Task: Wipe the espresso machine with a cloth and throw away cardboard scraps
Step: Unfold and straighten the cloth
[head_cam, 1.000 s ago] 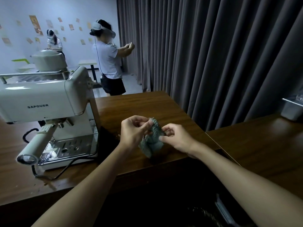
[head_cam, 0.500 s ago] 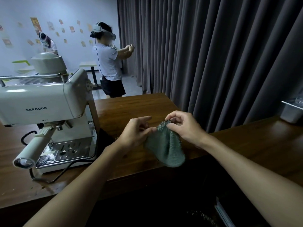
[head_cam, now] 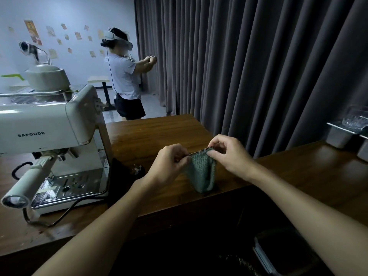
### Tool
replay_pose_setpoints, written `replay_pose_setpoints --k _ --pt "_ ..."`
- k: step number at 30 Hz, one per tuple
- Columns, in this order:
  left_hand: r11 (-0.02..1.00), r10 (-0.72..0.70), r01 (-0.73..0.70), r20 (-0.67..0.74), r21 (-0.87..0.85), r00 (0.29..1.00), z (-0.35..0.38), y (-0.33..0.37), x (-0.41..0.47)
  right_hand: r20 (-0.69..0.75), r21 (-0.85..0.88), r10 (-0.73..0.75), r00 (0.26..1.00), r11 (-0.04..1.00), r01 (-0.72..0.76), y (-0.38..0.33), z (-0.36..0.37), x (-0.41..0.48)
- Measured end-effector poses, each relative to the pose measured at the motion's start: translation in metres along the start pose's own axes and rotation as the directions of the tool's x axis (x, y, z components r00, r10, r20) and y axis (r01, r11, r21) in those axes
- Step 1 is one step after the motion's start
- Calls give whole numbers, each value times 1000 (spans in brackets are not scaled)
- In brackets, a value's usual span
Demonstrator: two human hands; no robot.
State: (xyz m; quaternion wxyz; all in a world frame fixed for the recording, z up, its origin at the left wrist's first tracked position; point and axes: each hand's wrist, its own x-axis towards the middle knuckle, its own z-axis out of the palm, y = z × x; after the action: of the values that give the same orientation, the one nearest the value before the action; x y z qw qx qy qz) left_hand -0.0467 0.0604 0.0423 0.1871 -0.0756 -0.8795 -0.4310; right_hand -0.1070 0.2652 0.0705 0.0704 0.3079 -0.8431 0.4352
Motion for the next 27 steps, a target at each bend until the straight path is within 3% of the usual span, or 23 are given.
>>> replay_pose_setpoints --k 3,9,17,22,27 --pt "999 21 -22 -36 -40 999 -1 1 3 -62 32 -8 998 999 10 -4 -3 0" --pt "998 11 -9 27 -56 1000 -4 6 3 -149 188 17 989 982 12 -11 -13 1" --pt "989 74 -87 -104 -123 992 -13 30 5 -184 337 29 982 941 35 -21 -23 3" --pt "968 132 -145 -75 -203 988 -20 43 6 -215 430 75 974 902 25 -25 -32 4" --pt "961 67 -57 29 -269 997 -27 47 9 -178 525 109 978 851 1 -28 -42 3"
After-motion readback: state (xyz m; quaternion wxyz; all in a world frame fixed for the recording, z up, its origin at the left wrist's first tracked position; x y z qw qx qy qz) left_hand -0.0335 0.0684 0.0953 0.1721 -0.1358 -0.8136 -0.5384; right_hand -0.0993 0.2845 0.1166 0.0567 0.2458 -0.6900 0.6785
